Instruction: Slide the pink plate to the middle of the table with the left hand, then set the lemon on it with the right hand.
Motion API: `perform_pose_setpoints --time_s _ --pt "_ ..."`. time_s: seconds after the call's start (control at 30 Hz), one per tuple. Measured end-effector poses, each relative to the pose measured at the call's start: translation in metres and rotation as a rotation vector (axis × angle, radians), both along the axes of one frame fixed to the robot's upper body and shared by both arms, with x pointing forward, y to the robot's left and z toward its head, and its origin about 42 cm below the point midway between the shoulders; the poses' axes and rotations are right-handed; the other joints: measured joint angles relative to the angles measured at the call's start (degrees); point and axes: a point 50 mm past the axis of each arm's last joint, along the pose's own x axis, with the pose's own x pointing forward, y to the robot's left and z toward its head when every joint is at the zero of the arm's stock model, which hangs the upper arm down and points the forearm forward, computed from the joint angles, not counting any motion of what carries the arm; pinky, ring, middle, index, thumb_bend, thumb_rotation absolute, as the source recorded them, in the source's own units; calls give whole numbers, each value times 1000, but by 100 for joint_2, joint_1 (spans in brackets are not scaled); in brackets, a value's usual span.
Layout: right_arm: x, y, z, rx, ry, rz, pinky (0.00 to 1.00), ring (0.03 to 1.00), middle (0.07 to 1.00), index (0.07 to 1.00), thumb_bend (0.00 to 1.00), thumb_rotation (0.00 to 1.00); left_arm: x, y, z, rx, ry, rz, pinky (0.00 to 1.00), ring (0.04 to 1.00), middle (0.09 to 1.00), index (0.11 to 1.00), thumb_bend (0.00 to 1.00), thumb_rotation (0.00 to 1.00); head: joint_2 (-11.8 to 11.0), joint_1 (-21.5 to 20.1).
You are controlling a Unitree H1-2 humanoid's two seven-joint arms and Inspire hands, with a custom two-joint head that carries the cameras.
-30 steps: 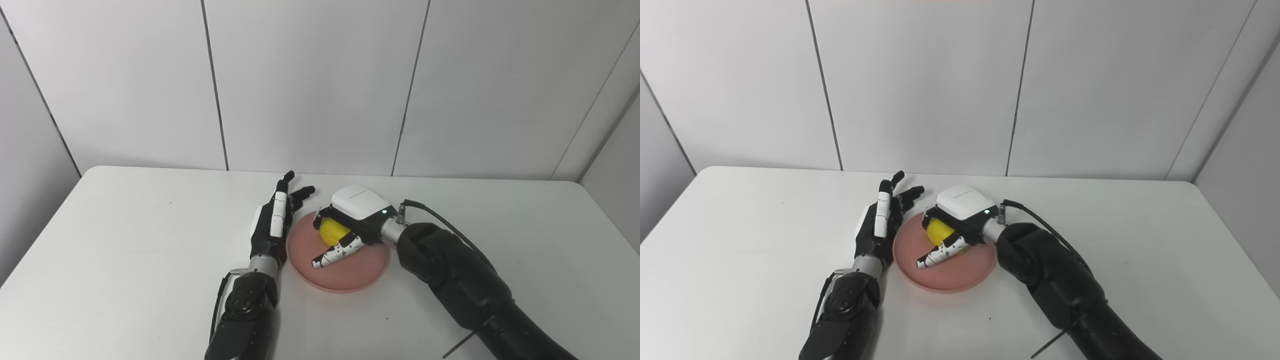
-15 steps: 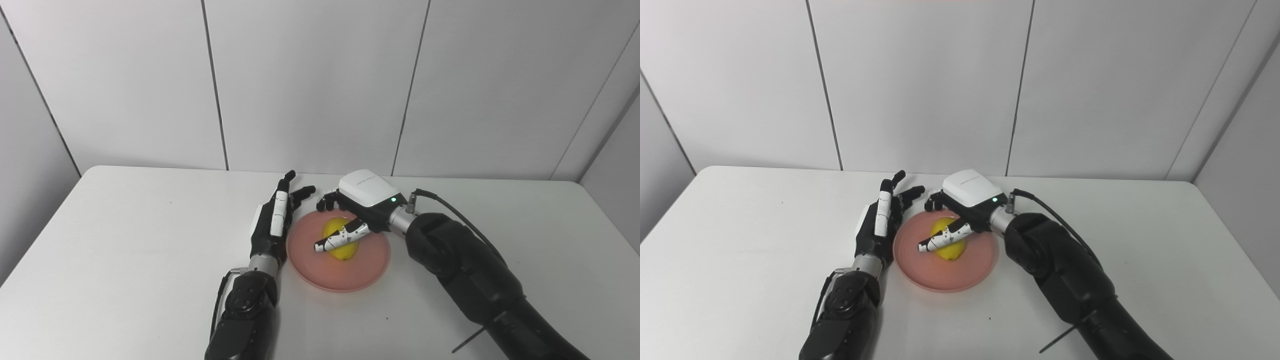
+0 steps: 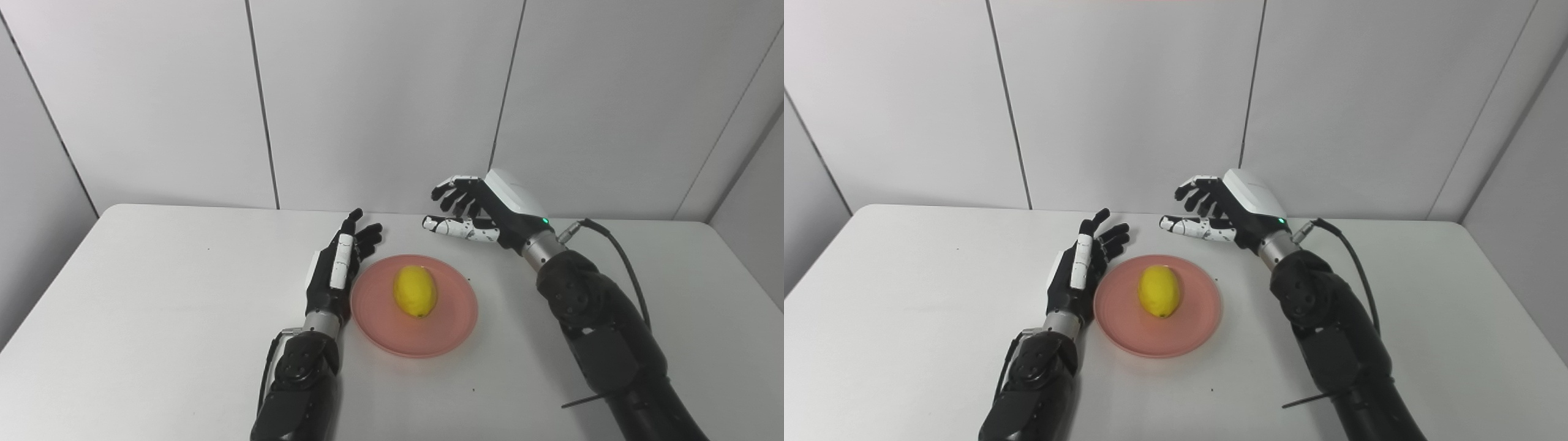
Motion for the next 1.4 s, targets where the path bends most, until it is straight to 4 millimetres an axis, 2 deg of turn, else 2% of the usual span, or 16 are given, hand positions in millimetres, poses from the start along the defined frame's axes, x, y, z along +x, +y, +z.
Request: perform_pose_setpoints --time_s 0.03,0.13,0.23,0.3,0.4,0.47,0.53,0.67,0.8,1.0,1.4 --pt "0 -2 -6 51 26 -26 605 662 684 712 772 965 0 0 0 0 0 0 897 836 832 889 912 922 0 0" --pt "-5 -7 -26 226 102 -101 655 712 733 751 768 982 2 1 1 -9 -2 8 915 856 857 893 920 939 0 -9" --pt "-11 -11 -47 474 185 -157 798 818 812 796 783 962 6 3 1 -1 -5 39 950 895 887 889 914 980 0 17" --pt "-14 -9 -64 659 249 -188 840 848 836 821 784 971 8 6 2 31 -10 49 983 926 910 895 910 989 0 18" --pt "-21 -10 -90 823 322 -239 875 877 870 856 779 978 10 8 3 55 -15 57 997 956 926 887 906 980 9 35" --pt "-23 -8 -96 946 327 -254 922 895 888 883 780 946 11 11 4 63 -17 70 1000 974 931 869 895 974 9 35" --pt "-24 -5 -101 1034 321 -265 980 945 929 931 792 962 12 15 4 70 -17 84 1000 985 938 866 899 988 0 70" --pt "-25 -2 -111 1098 282 -255 999 958 937 934 797 952 18 29 4 120 -19 113 1000 985 937 869 919 999 0 79" --pt "-25 0 -116 1153 265 -256 979 937 921 919 788 892 20 41 4 141 -20 162 1000 996 947 880 924 1000 18 97" --pt "-24 4 -117 1187 251 -273 974 929 916 914 807 903 20 42 5 144 -22 166 1000 992 954 888 920 993 35 88" --pt "-24 10 -116 1142 236 -283 1000 933 901 897 796 929 19 43 5 143 -20 168 1000 997 964 916 901 998 35 88"
